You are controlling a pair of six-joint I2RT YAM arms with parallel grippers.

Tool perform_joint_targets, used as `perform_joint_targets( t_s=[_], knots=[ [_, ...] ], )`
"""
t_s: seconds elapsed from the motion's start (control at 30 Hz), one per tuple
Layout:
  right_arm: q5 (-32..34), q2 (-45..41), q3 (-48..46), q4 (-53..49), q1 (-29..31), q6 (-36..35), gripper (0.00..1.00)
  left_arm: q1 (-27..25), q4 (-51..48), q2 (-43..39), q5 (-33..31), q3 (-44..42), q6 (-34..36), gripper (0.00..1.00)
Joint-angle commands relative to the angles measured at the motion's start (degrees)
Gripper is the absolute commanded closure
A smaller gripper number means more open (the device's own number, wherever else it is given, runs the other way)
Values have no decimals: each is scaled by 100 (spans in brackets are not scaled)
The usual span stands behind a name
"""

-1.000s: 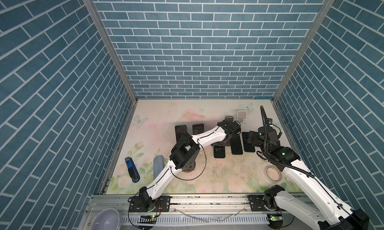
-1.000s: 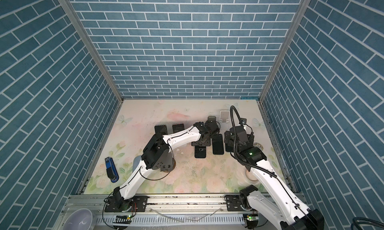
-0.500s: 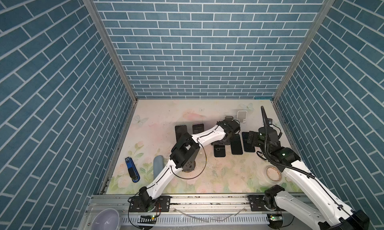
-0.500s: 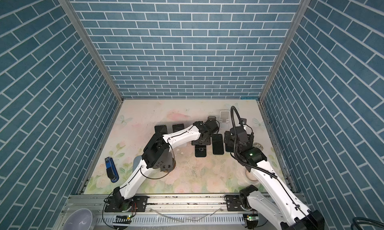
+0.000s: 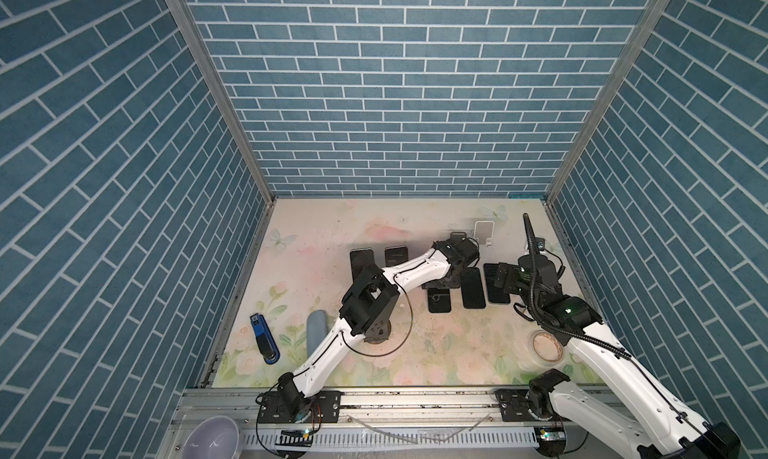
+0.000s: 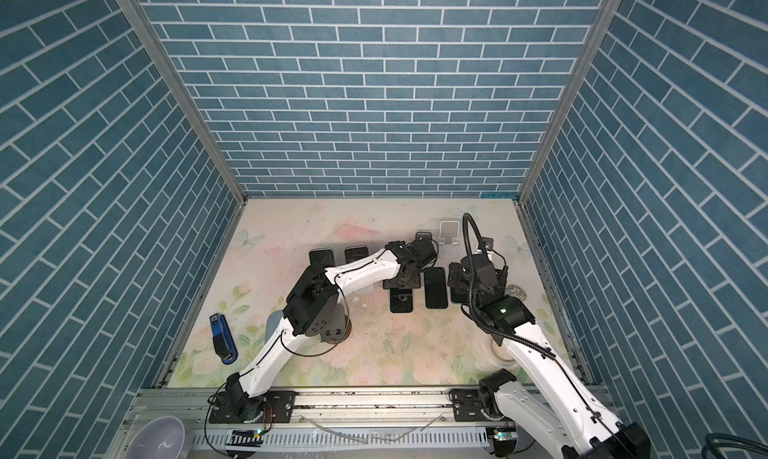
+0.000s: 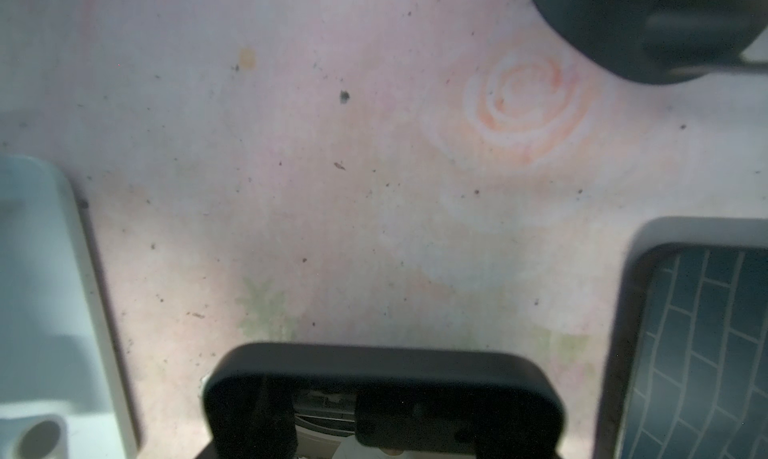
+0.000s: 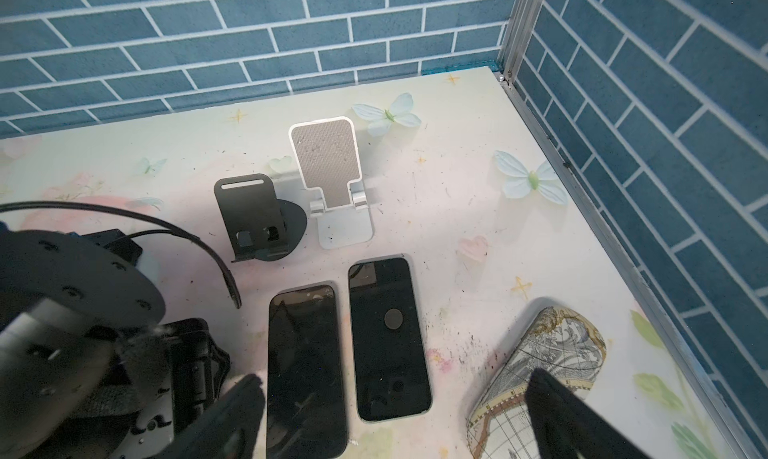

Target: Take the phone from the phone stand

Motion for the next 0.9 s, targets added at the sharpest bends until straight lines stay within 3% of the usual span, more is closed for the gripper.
perform_joint_targets(
  t_s=[0.0,0.87],
  knots=[
    [-40,-115,-144,98,-24,53,1,46,-28,287,-19,-220,-59,28],
    [-4,-230,-212,177,-20,62,1,41,178,243,45,-514,-70,20]
  ],
)
